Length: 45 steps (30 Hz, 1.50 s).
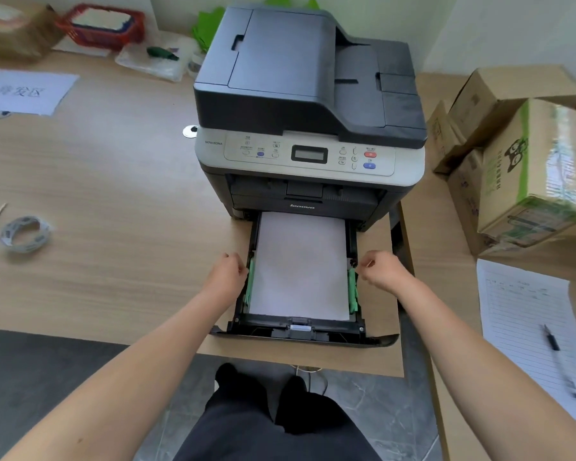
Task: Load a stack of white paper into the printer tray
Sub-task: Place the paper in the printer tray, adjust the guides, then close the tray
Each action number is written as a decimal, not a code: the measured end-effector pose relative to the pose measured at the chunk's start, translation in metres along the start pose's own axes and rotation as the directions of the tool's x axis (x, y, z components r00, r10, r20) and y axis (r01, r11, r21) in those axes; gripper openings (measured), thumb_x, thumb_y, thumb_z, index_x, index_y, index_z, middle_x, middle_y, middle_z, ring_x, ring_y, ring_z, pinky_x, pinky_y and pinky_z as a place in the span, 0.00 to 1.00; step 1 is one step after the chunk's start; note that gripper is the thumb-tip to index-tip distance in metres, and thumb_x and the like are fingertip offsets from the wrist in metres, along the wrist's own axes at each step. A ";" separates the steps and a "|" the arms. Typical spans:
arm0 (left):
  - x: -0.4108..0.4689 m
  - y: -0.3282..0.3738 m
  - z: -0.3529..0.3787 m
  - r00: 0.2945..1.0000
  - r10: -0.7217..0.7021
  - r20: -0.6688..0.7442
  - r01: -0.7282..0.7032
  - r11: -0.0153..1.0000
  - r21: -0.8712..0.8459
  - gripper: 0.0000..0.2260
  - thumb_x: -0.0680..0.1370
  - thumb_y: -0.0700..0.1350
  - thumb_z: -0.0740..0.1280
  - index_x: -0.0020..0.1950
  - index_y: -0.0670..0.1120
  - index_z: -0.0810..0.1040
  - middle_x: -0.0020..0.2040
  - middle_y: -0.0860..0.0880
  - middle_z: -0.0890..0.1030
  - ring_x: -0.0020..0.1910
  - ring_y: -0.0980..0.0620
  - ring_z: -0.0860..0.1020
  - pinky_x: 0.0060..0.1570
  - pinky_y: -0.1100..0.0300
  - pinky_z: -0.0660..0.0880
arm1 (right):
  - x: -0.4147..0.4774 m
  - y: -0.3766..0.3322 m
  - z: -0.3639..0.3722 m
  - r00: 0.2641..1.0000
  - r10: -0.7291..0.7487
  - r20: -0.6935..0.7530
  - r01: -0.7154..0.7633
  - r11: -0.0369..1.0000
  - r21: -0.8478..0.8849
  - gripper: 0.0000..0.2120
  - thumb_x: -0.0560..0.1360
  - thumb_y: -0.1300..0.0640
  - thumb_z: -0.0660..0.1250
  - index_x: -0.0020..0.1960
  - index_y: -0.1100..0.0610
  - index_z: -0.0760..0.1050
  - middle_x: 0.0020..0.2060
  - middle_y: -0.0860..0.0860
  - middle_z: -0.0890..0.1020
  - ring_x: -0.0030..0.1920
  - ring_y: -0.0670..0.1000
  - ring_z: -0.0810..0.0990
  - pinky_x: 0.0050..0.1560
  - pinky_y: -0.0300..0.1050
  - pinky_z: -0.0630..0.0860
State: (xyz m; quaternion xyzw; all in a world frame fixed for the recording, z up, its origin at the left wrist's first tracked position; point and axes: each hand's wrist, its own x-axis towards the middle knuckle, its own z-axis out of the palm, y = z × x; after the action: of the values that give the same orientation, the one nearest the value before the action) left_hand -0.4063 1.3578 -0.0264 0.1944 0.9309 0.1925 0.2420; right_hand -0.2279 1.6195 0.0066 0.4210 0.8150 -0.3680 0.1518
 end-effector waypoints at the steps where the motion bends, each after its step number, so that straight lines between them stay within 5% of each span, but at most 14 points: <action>1: 0.000 -0.001 0.001 1.000 -0.009 0.022 0.010 1.000 -0.009 0.06 0.80 0.41 0.62 0.49 0.39 0.75 0.51 0.40 0.76 0.41 0.44 0.74 0.42 0.55 0.71 | -0.002 0.000 0.007 1.000 0.012 0.024 -0.012 1.000 0.000 0.04 0.77 0.57 0.65 0.50 0.57 0.76 0.47 0.55 0.79 0.46 0.54 0.77 0.46 0.46 0.75; 9: 0.003 -0.008 -0.005 0.995 -0.068 0.076 0.084 0.973 -0.215 0.05 0.77 0.44 0.68 0.47 0.42 0.77 0.43 0.47 0.78 0.43 0.48 0.76 0.42 0.57 0.70 | -0.002 0.003 0.033 0.988 0.146 -0.060 -0.139 0.985 0.099 0.15 0.77 0.57 0.68 0.60 0.64 0.73 0.52 0.59 0.80 0.52 0.60 0.81 0.49 0.50 0.79; 15: 0.003 -0.020 -0.005 0.983 -0.113 0.144 0.171 0.852 -0.496 0.09 0.73 0.42 0.72 0.52 0.43 0.80 0.47 0.44 0.81 0.46 0.45 0.79 0.51 0.52 0.79 | -0.012 0.021 0.031 0.984 0.177 0.002 -0.163 0.903 0.398 0.17 0.74 0.62 0.72 0.60 0.67 0.77 0.56 0.62 0.81 0.40 0.53 0.82 0.28 0.32 0.77; 20: 0.002 -0.028 -0.004 0.971 -0.087 0.223 0.208 0.765 -0.610 0.14 0.73 0.41 0.74 0.57 0.41 0.79 0.51 0.43 0.82 0.45 0.49 0.80 0.44 0.61 0.78 | -0.014 0.020 0.034 0.979 0.202 -0.025 -0.161 0.844 0.512 0.17 0.72 0.64 0.74 0.59 0.68 0.78 0.58 0.62 0.80 0.54 0.58 0.82 0.37 0.37 0.81; 24: 0.002 -0.029 0.000 0.970 -0.087 0.228 0.217 0.737 -0.640 0.13 0.72 0.42 0.75 0.55 0.43 0.80 0.51 0.43 0.83 0.45 0.47 0.79 0.50 0.54 0.77 | -0.016 0.019 0.037 0.977 0.210 -0.032 -0.157 0.815 0.557 0.15 0.72 0.65 0.74 0.57 0.68 0.79 0.55 0.61 0.81 0.52 0.56 0.81 0.48 0.43 0.80; 32: 0.001 -0.030 0.003 0.969 -0.103 0.222 0.226 0.728 -0.647 0.14 0.71 0.43 0.75 0.55 0.43 0.80 0.50 0.43 0.82 0.44 0.48 0.78 0.46 0.58 0.76 | -0.017 0.017 0.038 0.982 0.188 -0.033 -0.138 0.815 0.562 0.12 0.73 0.66 0.72 0.55 0.67 0.80 0.49 0.57 0.80 0.50 0.54 0.80 0.39 0.37 0.79; 39: -0.005 -0.029 0.007 0.969 -0.141 0.201 0.238 0.732 -0.638 0.14 0.72 0.45 0.75 0.56 0.45 0.79 0.49 0.47 0.82 0.53 0.46 0.79 0.57 0.51 0.77 | -0.009 0.022 0.049 0.982 0.145 -0.123 -0.086 0.914 0.396 0.03 0.74 0.62 0.72 0.48 0.59 0.80 0.42 0.53 0.81 0.52 0.57 0.81 0.56 0.54 0.80; 45: -0.008 -0.005 -0.008 0.988 -0.069 0.139 0.126 0.881 -0.457 0.16 0.76 0.51 0.68 0.60 0.45 0.75 0.53 0.48 0.79 0.53 0.48 0.77 0.55 0.53 0.76 | -0.013 0.018 0.032 0.994 0.091 -0.065 -0.068 0.953 0.296 0.17 0.80 0.52 0.62 0.61 0.62 0.78 0.57 0.57 0.81 0.59 0.56 0.78 0.54 0.43 0.70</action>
State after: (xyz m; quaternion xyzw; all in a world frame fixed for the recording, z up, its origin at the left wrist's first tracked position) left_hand -0.4059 1.3480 -0.0190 0.0947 0.8505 0.3850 0.3457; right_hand -0.2075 1.5961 -0.0164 0.4853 0.7391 -0.4618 0.0703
